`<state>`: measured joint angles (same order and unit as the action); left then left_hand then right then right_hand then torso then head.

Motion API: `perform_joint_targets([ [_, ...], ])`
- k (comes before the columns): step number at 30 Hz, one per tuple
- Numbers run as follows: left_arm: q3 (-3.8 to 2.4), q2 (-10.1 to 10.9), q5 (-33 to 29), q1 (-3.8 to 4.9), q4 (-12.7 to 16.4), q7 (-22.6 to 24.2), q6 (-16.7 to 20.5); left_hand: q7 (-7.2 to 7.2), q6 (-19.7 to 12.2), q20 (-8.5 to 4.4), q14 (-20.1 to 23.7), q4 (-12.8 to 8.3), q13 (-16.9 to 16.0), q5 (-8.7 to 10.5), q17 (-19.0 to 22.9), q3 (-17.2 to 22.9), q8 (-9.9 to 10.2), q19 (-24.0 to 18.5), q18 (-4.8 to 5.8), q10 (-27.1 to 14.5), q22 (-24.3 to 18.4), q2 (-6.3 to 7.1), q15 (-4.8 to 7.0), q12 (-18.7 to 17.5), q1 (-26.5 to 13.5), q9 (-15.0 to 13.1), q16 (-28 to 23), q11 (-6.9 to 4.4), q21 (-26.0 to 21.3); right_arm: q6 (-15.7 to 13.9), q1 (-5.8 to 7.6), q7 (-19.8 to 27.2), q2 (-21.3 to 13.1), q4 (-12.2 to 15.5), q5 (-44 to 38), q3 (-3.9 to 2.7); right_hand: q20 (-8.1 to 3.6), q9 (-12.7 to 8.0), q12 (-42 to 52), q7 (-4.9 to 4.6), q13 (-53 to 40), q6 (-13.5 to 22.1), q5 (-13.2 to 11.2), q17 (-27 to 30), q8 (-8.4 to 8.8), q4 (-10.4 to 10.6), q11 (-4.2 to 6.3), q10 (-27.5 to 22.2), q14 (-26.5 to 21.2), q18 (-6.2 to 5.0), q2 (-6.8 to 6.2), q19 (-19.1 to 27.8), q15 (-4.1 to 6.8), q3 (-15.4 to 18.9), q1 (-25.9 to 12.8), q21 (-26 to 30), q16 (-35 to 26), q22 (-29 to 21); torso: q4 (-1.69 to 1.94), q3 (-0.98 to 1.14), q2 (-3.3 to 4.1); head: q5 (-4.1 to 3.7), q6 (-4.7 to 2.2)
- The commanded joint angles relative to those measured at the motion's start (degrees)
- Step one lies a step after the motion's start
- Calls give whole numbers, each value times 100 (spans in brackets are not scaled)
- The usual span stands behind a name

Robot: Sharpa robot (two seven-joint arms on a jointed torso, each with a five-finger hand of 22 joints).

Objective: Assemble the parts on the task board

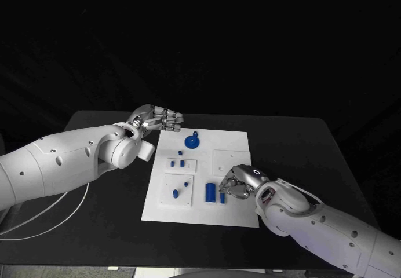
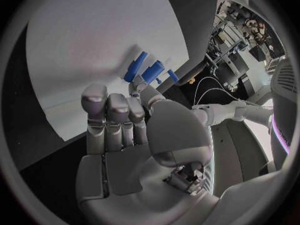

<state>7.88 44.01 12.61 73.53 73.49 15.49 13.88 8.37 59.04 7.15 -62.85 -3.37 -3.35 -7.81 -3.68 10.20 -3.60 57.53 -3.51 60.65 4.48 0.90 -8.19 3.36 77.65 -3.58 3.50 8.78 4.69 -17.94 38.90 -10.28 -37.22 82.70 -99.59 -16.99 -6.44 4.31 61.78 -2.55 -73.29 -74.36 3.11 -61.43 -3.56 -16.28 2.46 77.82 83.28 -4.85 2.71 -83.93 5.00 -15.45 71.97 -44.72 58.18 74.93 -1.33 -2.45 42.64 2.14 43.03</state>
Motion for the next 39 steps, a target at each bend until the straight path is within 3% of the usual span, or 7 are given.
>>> perform_joint_targets([
  [1,-3,-10,18,-8,9,30,-96,9,-51,30,21,20,2,-25,0,-9,-1,17,-34,-39,-8,-59,2,-4,7,-1,2,-16,-25,-128,-28,103,20,-55,-371,3,-25,-3,13,2,-9,-40,-36,-14,-17,-6,2,32,12,83,32,-331,37,37,14,-27,9,330,5,0,6,-10,5],
  [21,-3,-21,18,-34,-6,16,-122,10,-54,32,22,19,2,-22,-1,-15,-1,14,-35,-42,-9,-63,1,-4,5,-1,2,-15,-26,-430,-86,320,117,-358,-598,2,-24,-4,-3,2,-25,-46,-36,-25,-16,-5,1,40,14,86,25,-336,35,25,13,-70,4,357,1,-4,0,11,19],
  [27,-3,-18,18,-37,-10,28,-111,10,-54,32,22,19,2,-22,-1,-15,-1,14,-35,-42,-9,-63,1,-4,5,-1,2,-15,-26,-1051,-88,555,70,-352,-131,2,-22,3,-271,-3,131,36,-6,27,-11,21,-24,-67,2,54,13,-331,32,49,-33,-26,-65,349,-2,-2,-5,9,13],
  [31,-3,-16,11,-38,-28,68,-84,10,-54,32,22,19,2,-22,-1,-15,-1,14,-35,-42,-9,-63,1,-4,5,-1,2,-15,-26,-1499,-87,826,-19,-298,341,-8,-19,-37,-384,-41,212,448,525,77,-2,199,-37,-170,-16,-6,-124,-325,44,356,-358,78,-122,314,-5,-1,-8,2,-17],
  [34,-3,-14,-14,-38,-51,130,-40,10,-54,32,22,19,2,-22,-1,-15,-1,14,-35,-42,-9,-63,1,-4,5,-1,2,-15,-26,-1734,-85,1077,-112,-221,828,-70,-3,-31,-508,-73,315,609,735,132,-4,395,-61,-250,-34,-42,-188,-317,33,697,-502,201,-198,267,-10,0,-14,-12,-55],
  [35,-3,-15,-40,-38,-69,174,-14,9,-50,31,16,15,2,-21,-1,-25,-1,17,-36,-34,-9,-65,3,-4,3,-1,3,-19,-25,-1808,-82,1222,-166,-174,1193,-130,9,-29,-606,-87,397,650,758,181,-6,492,-72,-296,-42,-56,-200,-308,23,869,-538,313,-266,224,-17,0,-18,-22,-81],
  [39,-3,-37,-122,-38,-138,282,38,3,-37,30,9,15,2,-17,-1,-28,-3,17,-35,-19,-9,-67,6,-3,2,-1,3,-24,-25,-1812,-27,1538,-252,-134,2006,-258,33,-24,-685,-108,526,679,849,258,-10,658,-85,-356,-60,-62,-130,-289,6,1266,-471,547,-396,133,-32,-8,-35,-58,-185],
])
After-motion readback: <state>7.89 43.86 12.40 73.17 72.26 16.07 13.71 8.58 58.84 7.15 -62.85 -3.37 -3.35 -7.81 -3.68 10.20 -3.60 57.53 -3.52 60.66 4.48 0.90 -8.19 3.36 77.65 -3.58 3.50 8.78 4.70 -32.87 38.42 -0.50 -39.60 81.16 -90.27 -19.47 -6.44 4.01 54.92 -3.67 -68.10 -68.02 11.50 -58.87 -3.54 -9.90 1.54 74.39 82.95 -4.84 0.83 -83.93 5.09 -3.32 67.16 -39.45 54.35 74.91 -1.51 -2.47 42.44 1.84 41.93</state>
